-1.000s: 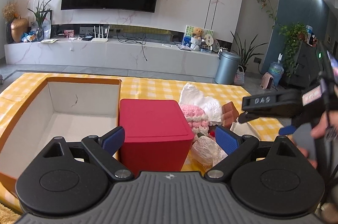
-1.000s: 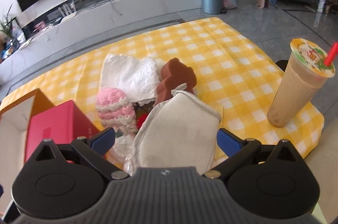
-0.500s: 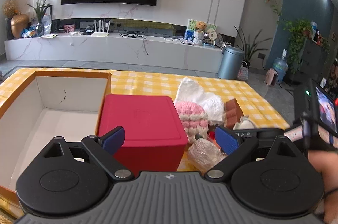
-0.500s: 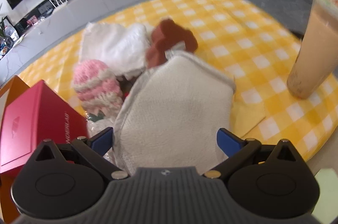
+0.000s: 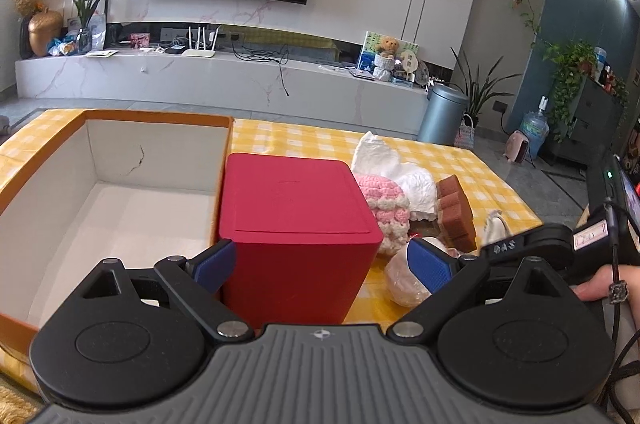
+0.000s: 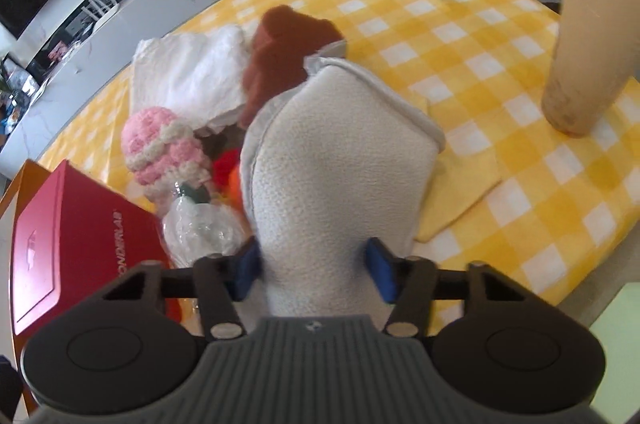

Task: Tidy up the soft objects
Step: 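Grasp the white fuzzy mitt with the right gripper and lift it, then grasp the foil-wrapped plastic bag with the left gripper while the right holds the mitt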

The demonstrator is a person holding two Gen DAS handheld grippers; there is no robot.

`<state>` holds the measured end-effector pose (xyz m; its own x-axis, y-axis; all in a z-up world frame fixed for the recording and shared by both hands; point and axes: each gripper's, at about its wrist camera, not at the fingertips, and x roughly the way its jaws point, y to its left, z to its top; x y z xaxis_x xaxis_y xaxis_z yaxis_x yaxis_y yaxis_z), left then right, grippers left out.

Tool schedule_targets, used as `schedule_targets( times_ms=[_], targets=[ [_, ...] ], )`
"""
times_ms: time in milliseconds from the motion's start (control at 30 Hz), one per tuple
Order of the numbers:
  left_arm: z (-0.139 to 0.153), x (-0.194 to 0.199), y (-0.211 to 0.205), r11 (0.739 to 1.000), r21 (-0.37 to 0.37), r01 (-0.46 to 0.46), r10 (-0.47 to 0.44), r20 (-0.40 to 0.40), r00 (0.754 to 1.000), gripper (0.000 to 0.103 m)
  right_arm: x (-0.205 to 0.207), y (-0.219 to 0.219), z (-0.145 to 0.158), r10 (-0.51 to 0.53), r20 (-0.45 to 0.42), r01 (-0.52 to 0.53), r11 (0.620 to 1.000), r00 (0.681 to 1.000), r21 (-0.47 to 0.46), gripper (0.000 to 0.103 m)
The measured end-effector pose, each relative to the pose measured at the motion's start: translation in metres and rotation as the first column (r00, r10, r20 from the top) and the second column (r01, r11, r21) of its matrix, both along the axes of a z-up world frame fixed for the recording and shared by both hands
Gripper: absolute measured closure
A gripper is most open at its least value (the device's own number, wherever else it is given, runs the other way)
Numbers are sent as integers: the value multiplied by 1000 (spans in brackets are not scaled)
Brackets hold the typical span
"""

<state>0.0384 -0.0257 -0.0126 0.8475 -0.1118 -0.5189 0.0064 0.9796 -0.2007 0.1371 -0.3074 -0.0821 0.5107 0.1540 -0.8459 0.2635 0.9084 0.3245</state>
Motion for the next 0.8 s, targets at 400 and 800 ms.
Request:
schedule_targets(
  times_ms=[400, 800],
  targets=[
    [6, -6, -4, 1000, 10, 17, -18, 30, 999, 0, -26, -38, 12, -116, 61, 109, 989, 991, 100, 63],
    [-12, -1, -21, 997, 42, 64, -63, -21, 998, 0, -51, -64, 33, -124, 169, 109, 989, 978, 97, 86]
  ],
)
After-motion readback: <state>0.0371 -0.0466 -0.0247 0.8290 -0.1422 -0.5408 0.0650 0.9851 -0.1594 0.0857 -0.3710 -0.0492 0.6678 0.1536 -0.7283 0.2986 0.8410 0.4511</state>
